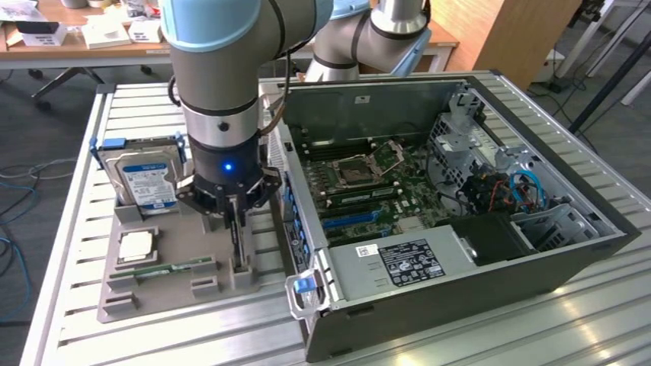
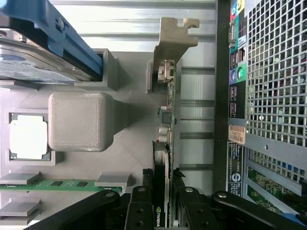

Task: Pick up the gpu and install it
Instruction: 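Pick up the gpu and move the gpu toward the slot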

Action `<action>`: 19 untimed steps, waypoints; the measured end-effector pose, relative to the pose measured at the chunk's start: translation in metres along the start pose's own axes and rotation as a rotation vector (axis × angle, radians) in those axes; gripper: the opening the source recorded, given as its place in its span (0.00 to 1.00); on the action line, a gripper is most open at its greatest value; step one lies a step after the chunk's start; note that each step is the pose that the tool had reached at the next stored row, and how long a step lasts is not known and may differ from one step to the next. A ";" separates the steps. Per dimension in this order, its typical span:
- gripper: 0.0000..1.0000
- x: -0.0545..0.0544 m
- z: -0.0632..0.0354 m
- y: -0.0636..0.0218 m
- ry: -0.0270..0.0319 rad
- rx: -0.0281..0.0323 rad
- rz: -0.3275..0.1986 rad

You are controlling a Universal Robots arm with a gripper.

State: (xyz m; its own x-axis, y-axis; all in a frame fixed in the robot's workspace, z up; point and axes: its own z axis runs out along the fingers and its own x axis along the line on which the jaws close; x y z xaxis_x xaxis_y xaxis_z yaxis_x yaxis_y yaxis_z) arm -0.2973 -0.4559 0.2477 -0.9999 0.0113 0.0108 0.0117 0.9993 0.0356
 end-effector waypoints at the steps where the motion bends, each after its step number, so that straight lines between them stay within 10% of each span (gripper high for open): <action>1: 0.26 0.000 -0.0025 0.0001 0.0000 0.0000 0.000; 19: 0.26 0.000 -0.0550 0.0020 0.0005 0.0000 0.000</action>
State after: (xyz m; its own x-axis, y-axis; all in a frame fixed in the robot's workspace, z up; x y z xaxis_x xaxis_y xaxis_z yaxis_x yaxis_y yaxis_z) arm -0.2972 -0.4559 0.3028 -0.9999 0.0113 0.0113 0.0117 0.9993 0.0356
